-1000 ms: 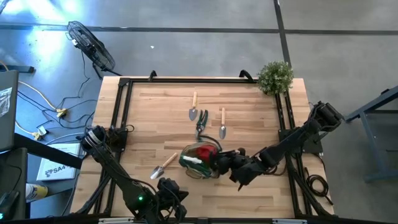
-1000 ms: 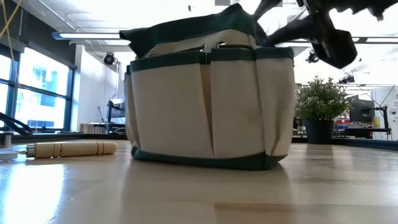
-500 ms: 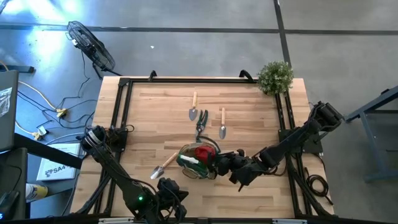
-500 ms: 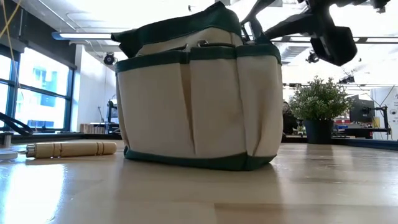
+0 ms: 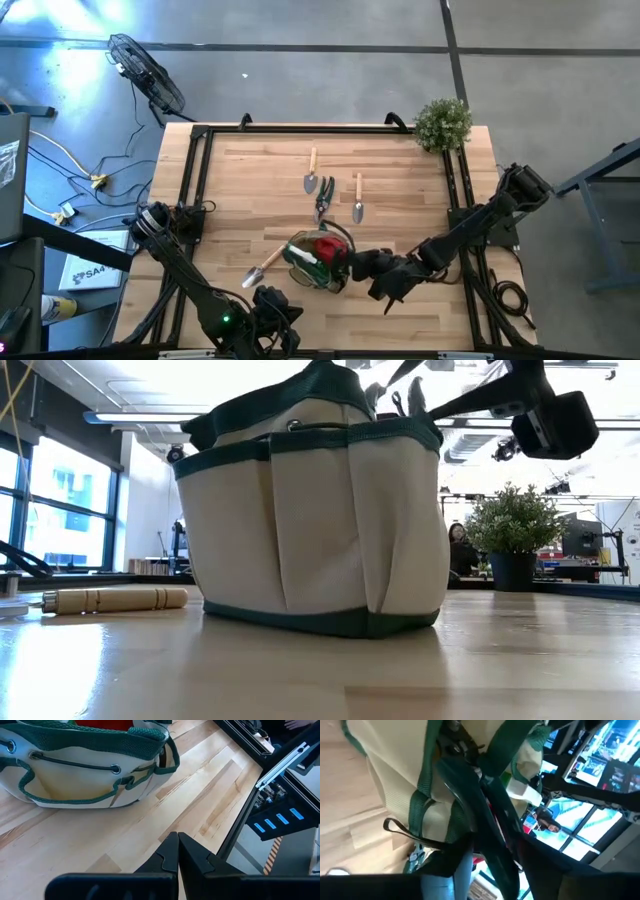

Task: Pick & Place Garden tools in Gardening bag
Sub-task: Put the top shear scissors into the gardening bag, then adjust the gardening bag

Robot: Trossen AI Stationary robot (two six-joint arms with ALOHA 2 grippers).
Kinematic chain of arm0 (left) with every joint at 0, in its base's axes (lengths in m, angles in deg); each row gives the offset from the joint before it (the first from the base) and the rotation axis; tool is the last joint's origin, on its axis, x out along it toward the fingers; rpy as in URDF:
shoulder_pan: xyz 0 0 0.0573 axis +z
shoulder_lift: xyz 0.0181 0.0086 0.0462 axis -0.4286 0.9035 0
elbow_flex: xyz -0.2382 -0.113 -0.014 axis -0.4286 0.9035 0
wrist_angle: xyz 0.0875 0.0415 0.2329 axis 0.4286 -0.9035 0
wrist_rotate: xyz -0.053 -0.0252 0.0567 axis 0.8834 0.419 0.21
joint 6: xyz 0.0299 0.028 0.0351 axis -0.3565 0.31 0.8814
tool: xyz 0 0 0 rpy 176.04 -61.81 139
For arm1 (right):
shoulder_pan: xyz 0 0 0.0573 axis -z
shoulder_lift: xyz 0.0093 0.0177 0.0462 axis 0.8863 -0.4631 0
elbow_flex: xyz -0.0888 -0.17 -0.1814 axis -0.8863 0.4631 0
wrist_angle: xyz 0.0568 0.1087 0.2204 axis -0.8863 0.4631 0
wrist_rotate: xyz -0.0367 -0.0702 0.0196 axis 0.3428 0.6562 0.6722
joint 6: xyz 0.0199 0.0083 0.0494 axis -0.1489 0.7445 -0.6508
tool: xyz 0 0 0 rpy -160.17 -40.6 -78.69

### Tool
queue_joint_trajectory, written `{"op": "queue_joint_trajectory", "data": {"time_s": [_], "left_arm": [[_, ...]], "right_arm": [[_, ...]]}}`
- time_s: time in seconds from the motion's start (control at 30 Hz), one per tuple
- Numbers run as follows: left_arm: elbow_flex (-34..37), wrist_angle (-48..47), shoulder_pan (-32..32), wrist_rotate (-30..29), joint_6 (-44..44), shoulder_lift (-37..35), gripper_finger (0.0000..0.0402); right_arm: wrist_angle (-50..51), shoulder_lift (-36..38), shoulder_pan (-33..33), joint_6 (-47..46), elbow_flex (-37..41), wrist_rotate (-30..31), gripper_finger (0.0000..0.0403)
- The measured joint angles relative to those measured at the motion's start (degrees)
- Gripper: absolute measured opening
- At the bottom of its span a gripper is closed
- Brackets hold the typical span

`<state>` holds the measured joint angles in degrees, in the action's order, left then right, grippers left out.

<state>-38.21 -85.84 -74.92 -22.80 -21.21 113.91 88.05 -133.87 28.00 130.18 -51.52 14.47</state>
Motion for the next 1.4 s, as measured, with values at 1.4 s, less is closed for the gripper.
{"op": "queue_joint_trajectory", "data": {"time_s": [1.4], "left_arm": [[-0.02,-0.59,0.02,1.76,5.28,-0.04,0.0]], "right_arm": [[-7.9,2.61,-8.14,-15.04,0.0,26.95,0.0247]]}}
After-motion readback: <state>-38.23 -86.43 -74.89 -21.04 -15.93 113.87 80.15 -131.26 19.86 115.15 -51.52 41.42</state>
